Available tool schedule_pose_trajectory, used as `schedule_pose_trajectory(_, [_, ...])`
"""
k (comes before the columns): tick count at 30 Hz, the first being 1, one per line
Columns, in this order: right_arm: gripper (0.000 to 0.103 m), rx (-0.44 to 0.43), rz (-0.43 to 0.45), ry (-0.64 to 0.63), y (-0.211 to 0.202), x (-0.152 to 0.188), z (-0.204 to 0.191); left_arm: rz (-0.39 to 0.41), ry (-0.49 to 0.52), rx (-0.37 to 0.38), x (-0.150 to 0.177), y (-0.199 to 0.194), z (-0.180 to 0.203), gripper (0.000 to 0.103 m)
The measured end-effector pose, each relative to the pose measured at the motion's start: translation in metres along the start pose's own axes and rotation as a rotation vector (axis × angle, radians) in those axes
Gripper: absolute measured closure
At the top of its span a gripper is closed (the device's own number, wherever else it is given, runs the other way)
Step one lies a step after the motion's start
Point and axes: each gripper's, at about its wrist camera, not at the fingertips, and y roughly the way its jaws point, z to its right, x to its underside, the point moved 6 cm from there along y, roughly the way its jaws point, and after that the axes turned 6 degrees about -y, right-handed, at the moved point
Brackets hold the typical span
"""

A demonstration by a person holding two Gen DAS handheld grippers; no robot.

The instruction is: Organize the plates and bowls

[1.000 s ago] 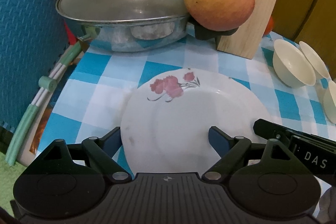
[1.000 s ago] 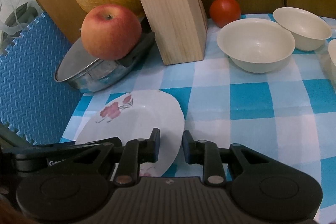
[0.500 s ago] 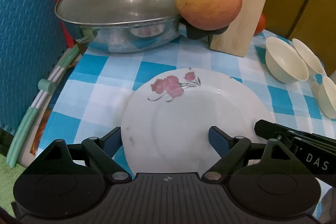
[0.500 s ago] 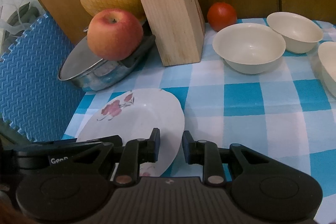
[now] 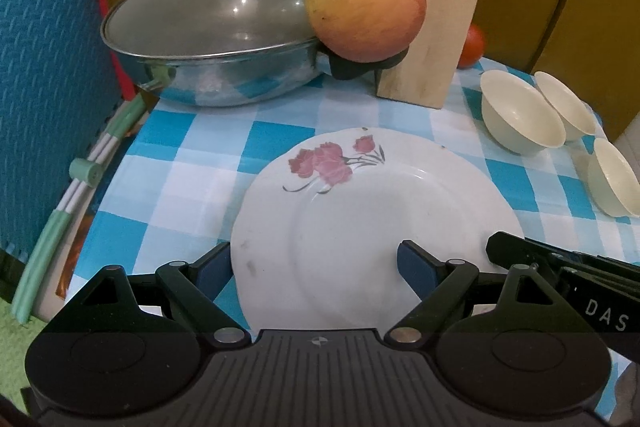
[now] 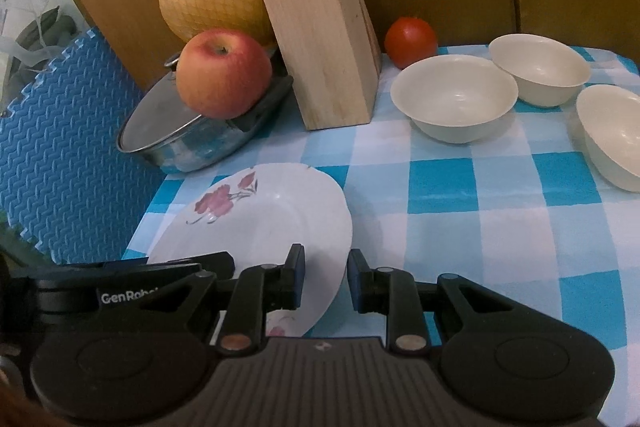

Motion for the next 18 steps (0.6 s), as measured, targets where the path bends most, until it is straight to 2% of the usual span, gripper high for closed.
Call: schedule_pose_trajectory(18, [0.081, 0.034, 0.006, 0.006, -0.037, 0.019, 0.011, 0.005, 0.045, 0.027, 0.020, -0.020, 0.022, 0.012])
